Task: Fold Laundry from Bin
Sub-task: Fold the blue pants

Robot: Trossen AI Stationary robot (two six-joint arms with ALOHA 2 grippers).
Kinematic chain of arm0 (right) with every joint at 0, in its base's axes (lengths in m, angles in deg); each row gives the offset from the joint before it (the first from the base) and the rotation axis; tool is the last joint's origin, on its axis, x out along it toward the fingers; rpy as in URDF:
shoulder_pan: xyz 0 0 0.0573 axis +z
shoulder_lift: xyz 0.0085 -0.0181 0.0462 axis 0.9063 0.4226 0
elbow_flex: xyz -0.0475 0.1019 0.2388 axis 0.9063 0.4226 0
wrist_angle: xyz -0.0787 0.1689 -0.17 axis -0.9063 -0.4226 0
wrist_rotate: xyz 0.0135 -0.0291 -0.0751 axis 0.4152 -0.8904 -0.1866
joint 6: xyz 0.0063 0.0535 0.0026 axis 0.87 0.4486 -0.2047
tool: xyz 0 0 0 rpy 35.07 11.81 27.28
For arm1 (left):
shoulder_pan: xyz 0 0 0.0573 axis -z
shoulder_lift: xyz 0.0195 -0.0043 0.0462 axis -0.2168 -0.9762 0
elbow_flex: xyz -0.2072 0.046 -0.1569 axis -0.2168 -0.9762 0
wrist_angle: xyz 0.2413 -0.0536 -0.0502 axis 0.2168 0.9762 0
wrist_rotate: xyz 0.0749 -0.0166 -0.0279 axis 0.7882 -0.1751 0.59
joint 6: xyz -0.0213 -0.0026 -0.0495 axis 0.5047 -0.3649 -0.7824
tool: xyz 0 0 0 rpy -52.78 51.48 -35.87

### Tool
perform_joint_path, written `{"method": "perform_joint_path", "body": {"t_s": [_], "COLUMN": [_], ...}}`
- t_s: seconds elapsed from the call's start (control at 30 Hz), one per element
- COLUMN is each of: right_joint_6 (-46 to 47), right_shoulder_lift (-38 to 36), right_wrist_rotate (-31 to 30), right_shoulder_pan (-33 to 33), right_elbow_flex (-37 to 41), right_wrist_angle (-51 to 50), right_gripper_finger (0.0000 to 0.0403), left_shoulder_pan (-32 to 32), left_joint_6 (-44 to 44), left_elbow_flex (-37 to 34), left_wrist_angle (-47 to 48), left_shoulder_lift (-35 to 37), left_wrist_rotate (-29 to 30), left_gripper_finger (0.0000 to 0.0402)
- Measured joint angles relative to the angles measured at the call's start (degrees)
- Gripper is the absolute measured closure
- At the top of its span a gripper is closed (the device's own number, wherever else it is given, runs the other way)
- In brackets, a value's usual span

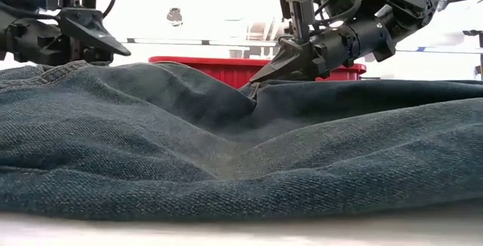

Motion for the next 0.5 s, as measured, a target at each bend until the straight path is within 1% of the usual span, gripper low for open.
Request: {"method": "perform_joint_path", "body": {"t_s": [0.1, 0.17, 0.27, 0.37, 0.4, 0.5], "right_joint_6": [0.0, 0.0, -0.3, -1.3, -1.9, -3.8], "right_shoulder_lift": [0.0, 0.0, 0.0, -0.1, -0.3, -2.1], "right_wrist_rotate": [0.0, 0.0, 0.0, 0.0, 0.0, 0.1], "right_shoulder_pan": [0.0, 0.0, 0.0, 0.0, 0.0, 0.0], "right_elbow_flex": [0.0, 0.0, 0.0, 0.0, 0.0, 0.0], "right_wrist_angle": [0.0, 0.0, 0.0, 0.0, -0.1, -0.2], "right_gripper_finger": [0.0372, 0.0372, 0.0372, 0.0372, 0.0372, 0.0372], "left_shoulder_pan": [0.0, 0.0, 0.0, 0.0, 0.0, 0.2], "left_joint_6": [3.3, 4.2, 4.6, 3.5, 3.0, 2.3], "left_elbow_flex": [1.7, 2.3, 2.5, 2.5, 2.5, 2.5], "left_wrist_angle": [0.0, 0.1, 1.6, 3.6, 3.6, 0.4], "left_shoulder_lift": [0.0, 0.7, 2.3, 3.8, 4.3, 6.5], "left_wrist_rotate": [-0.3, -0.9, -1.3, -1.4, -1.5, -1.6], "left_gripper_finger": [0.0123, 0.016, 0.0243, 0.0351, 0.0372, 0.0377]}}
